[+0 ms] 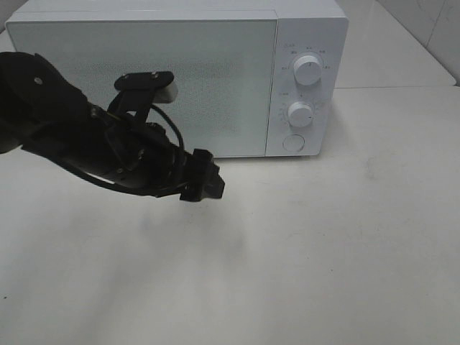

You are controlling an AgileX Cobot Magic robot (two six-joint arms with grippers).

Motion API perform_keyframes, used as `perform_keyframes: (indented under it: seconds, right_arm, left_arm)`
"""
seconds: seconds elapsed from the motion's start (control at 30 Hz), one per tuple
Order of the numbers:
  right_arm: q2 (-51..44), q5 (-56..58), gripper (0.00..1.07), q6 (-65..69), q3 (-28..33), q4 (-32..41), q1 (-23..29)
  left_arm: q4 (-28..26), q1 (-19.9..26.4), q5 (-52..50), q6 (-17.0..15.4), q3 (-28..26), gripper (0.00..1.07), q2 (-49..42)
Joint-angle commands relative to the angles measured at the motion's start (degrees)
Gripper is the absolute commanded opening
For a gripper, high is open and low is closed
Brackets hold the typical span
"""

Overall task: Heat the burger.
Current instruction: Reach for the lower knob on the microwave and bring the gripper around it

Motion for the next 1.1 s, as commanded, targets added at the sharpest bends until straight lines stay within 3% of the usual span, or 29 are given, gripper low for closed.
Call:
perform_keyframes:
  seconds: [0.03,0.17,0.23,0.3,0.5,0.57,0.6,0.73,0.77,0.83,0.87,0.9,0.97,1.0,1.07,1.1]
  right_arm:
    - [-1.49,-0.46,0.76,-0.63,0.11,0.17,-0.23]
    - [-1.49,-0.46,0.76,-0.63,0.11,0.17,-0.23]
    - [-1.49,-0.46,0.76,-0.63,0.11,0.17,-0.23]
    - [-1.49,-0.46,0.76,-0.63,0.11,0.17,-0.23]
    - [-1.49,-0.46,0.76,-0.63,0.11,0.17,-0.23]
    - [-1.49,-0.46,0.76,-0.63,0.11,0.17,-0.23]
    - [-1.49,-0.46,0.76,-0.63,0.11,0.17,-0.23]
    - [-1.49,-0.46,0.76,-0.63,0.11,0.17,-0.23]
    - [-1.49,-0.46,0.76,-0.63,0.11,0.17,-0.23]
    - [-1.49,-0.46,0.76,-0.63,0.11,0.17,-0.23]
    - [-1.49,-0.46,0.76,-0.63,0.11,0.17,-0.23]
    - [-1.49,-0.46,0.76,-0.63,0.11,0.17,-0.23]
    - [-1.49,-0.46,0.76,-0.63,0.11,0.17,-0.23]
    - [-1.49,-0.46,0.76,-0.63,0.11,0.17,-0.23]
    - [-1.49,-0.46,0.76,-0.63,0.11,0.17,-0.23]
    - [-1.49,-0.46,0.76,-0.63,0.11,0.17,-0.23]
  left_arm:
    - [2.29,3.04,8.54,0.0,0.17,1.0,-1.26]
    - [8.02,10.26,25.21,0.0,0.0,0.98,-3.61]
    - [8.82,11.8,28.3,0.0,-0.06,0.98,-4.3]
    - [9.45,16.96,35.29,-0.17,-0.06,0.98,-6.59]
    - [10.08,25.04,42.06,-0.86,-0.06,0.98,-11.46]
    - [12.95,29.97,43.89,-2.75,-0.06,0.98,-14.61]
    - [12.95,29.97,43.89,-2.75,-0.06,0.98,-14.61]
    - [19.65,37.07,46.64,-7.28,-0.06,0.98,-20.17]
    - [19.65,37.07,46.64,-7.28,-0.06,0.98,-20.17]
    - [24.12,40.68,47.33,-11.92,0.0,0.98,-23.84]
    - [24.12,40.68,47.33,-11.92,0.0,0.98,-23.84]
    - [26.99,42.06,47.44,-15.24,0.0,0.98,-26.36]
    - [28.53,42.11,47.56,-16.62,0.0,0.98,-27.96]
    - [32.26,42.11,47.56,-19.82,0.0,0.98,-30.71]
    - [34.03,42.11,47.67,-21.43,0.0,0.98,-32.37]
    - [36.9,42.11,47.78,-23.89,0.0,0.98,-35.41]
